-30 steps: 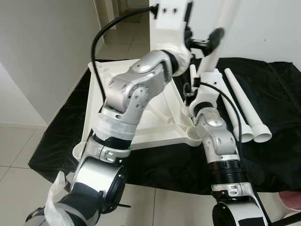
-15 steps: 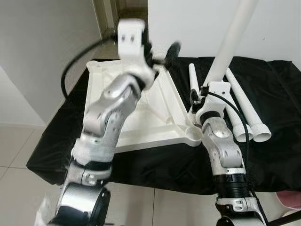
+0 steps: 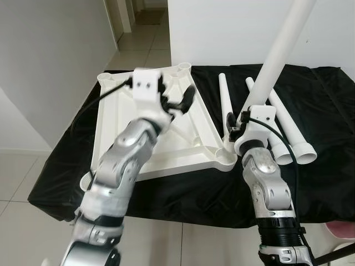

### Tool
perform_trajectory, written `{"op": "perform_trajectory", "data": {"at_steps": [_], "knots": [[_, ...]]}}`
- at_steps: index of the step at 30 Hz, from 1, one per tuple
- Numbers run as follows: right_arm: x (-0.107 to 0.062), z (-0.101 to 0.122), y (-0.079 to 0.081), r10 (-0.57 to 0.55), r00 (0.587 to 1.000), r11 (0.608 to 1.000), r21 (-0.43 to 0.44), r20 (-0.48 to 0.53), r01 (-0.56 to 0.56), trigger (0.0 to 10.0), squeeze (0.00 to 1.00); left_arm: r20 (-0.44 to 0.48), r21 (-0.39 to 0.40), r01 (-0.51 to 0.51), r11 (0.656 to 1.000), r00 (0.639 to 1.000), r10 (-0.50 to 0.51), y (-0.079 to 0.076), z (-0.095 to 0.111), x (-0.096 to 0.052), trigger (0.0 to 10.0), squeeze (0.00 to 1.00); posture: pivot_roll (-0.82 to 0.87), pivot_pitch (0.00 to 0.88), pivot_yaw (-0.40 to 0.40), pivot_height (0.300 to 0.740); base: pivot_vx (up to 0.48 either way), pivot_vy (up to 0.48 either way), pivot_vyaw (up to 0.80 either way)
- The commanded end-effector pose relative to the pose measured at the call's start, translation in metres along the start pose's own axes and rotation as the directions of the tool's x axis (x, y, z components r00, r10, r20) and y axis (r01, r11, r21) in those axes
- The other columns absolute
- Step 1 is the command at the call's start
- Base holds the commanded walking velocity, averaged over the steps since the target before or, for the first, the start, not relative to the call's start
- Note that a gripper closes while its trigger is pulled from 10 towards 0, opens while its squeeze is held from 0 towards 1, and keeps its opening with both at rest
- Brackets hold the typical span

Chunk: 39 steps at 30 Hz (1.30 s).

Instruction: Building children table

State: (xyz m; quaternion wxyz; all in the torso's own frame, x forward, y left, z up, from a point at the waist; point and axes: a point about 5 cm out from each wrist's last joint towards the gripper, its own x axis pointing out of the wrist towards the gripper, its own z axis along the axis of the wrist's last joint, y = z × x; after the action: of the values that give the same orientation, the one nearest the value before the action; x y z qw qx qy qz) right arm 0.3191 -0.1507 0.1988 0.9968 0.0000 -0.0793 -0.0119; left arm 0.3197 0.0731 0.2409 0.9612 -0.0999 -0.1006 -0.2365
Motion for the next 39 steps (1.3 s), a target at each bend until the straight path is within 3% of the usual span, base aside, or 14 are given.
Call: {"op": "perform_trajectory", "data": {"at_steps": [1, 6, 16, 17, 18, 20, 28, 39], "knots": [[-0.002, 0.007, 0.006, 0.031, 0.999, 1.000, 0.005, 0.037, -0.031, 10.0, 0.00, 0.018, 0.028, 0.093, 0.995, 0.995, -0.094, -0.005, 0.002, -0.001, 10.0, 0.00, -0.09, 0.019, 0.091, 0.740, 0.000, 0.000, 0.00], [-0.005, 0.006, 0.004, 0.062, 0.997, 0.998, -0.026, 0.047, -0.061, 10.0, 0.00, -0.076, 0.082, 0.179, 0.980, 0.982, -0.173, -0.015, -0.022, -0.016, 10.0, 0.00, -0.09, 0.027, 0.083, 0.740, 0.000, 0.000, 0.00], [-0.006, 0.006, 0.005, 0.074, 0.996, 0.997, -0.026, 0.046, -0.073, 10.0, 0.00, -0.104, 0.069, 0.209, 0.975, 0.974, -0.201, -0.019, -0.029, -0.020, 10.0, 0.00, -0.09, 0.032, 0.081, 0.740, 0.000, 0.000, 0.00], [-0.002, 0.004, 0.008, 0.126, 0.991, 0.990, -0.070, 0.053, -0.122, 10.0, 0.00, -0.217, 0.091, 0.366, 0.926, 0.915, -0.340, -0.035, -0.052, -0.039, 10.0, 0.00, -0.08, 0.046, 0.073, 0.740, 0.000, 0.000, 0.00], [-0.002, 0.004, 0.008, 0.126, 0.991, 0.990, -0.070, 0.053, -0.122, 10.0, 0.00, -0.217, 0.091, 0.366, 0.926, 0.915, -0.340, -0.035, -0.052, -0.039, 10.0, 0.00, -0.08, 0.046, 0.073, 0.740, 0.000, 0.000, 0.00], [0.000, 0.004, 0.012, 0.175, 0.982, 0.980, -0.108, 0.067, -0.167, 10.0, 0.00, -0.270, 0.085, 0.452, 0.888, 0.869, -0.416, -0.043, -0.063, -0.051, 10.0, 0.00, -0.08, 0.052, 0.073, 0.740, 0.000, 0.000, 0.00], [0.000, -0.006, 0.020, 0.267, 0.961, 0.961, -0.099, 0.070, -0.260, 10.0, 0.00, -0.281, 0.096, 0.502, 0.859, 0.842, -0.461, -0.047, -0.066, -0.058, 10.0, 0.00, -0.07, 0.054, 0.074, 0.740, 0.000, 0.000, 0.00], [-0.001, -0.030, 0.013, 0.272, 0.962, 0.958, -0.097, 0.018, -0.269, 10.0, 0.00, -0.292, 0.102, 0.519, 0.849, 0.831, -0.473, -0.044, -0.065, -0.064, 10.0, 0.00, -0.06, 0.058, 0.072, 0.740, 0.000, 0.000, 0.00]]}}
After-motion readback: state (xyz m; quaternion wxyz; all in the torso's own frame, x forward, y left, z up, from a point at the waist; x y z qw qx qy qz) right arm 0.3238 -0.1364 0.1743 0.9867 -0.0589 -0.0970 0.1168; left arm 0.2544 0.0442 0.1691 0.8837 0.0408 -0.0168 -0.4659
